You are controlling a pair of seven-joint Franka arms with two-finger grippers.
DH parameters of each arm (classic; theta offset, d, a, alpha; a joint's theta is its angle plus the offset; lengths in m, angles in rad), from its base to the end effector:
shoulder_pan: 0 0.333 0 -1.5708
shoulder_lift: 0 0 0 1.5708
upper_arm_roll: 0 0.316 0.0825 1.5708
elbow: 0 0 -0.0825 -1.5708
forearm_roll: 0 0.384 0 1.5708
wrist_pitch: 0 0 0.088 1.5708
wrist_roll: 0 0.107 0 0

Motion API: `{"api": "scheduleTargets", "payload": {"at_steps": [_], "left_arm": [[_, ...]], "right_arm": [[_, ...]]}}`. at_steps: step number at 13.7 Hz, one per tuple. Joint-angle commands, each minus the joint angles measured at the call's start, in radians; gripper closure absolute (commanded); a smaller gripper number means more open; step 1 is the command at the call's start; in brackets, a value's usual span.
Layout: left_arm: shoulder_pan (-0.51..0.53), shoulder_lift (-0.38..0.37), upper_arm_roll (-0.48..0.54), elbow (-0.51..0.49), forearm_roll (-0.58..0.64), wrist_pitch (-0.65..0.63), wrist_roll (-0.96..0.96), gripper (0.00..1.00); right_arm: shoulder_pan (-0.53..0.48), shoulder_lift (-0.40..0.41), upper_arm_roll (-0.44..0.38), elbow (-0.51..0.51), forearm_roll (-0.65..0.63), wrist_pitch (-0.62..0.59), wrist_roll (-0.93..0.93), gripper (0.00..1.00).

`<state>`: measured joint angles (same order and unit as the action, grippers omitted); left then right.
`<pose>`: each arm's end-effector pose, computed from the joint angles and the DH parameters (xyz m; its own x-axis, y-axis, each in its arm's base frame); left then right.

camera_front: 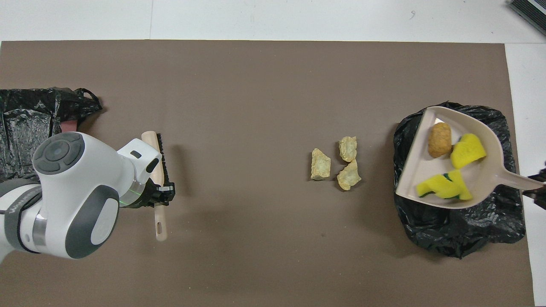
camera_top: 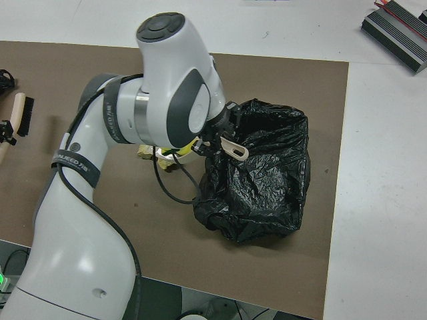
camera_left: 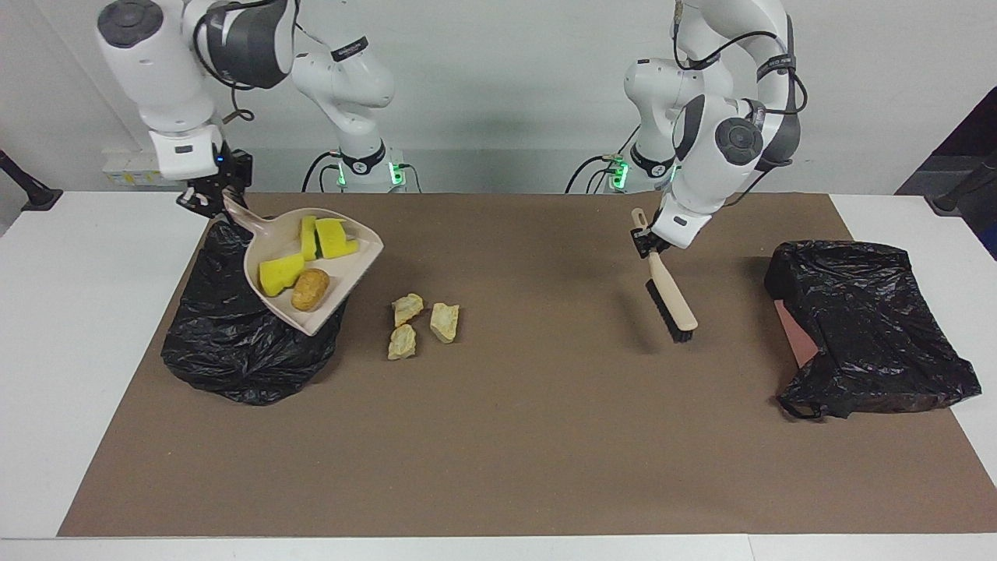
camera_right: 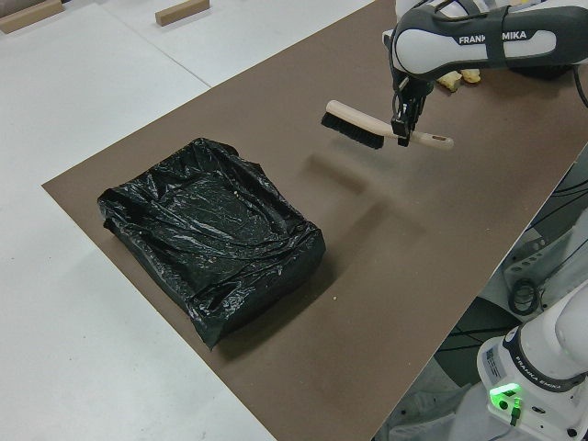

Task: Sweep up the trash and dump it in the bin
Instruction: 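Carry the dustpan to the nearer black bag and tip it with the right gripper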

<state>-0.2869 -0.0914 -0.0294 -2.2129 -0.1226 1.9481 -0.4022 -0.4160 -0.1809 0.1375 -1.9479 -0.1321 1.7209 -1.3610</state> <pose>0.4652 -0.1610 0.4044 0.9703 0.1355 -0.2006 0.1434 -0.9894 0.0250 0.4791 -0.1452 0.5540 0.4442 0.8814 -0.1605 0.8917 -0.4524 -0.0164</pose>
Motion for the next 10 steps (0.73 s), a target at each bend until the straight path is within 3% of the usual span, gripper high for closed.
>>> {"api": "scheduleTargets", "payload": {"at_steps": [1,6,10], "left_arm": [[-0.047,-0.047,-0.001,-0.073,0.018,0.057,-0.058,1.0],[-0.205,-0.083,-0.003,-0.175,0.012,0.155,-0.188,1.0],[-0.38,-0.096,-0.003,-0.243,-0.069,0.21,-0.282,1.0]], "right_arm": [[-0.118,-0.014,0.004,-0.009,-0.088,0.045,-0.157,1.0],[-0.116,0.003,-0.042,-0.028,-0.381,0.117,-0.196,1.0],[-0.064,0.006,-0.042,-0.081,-0.516,0.161,-0.23,1.0]]}}
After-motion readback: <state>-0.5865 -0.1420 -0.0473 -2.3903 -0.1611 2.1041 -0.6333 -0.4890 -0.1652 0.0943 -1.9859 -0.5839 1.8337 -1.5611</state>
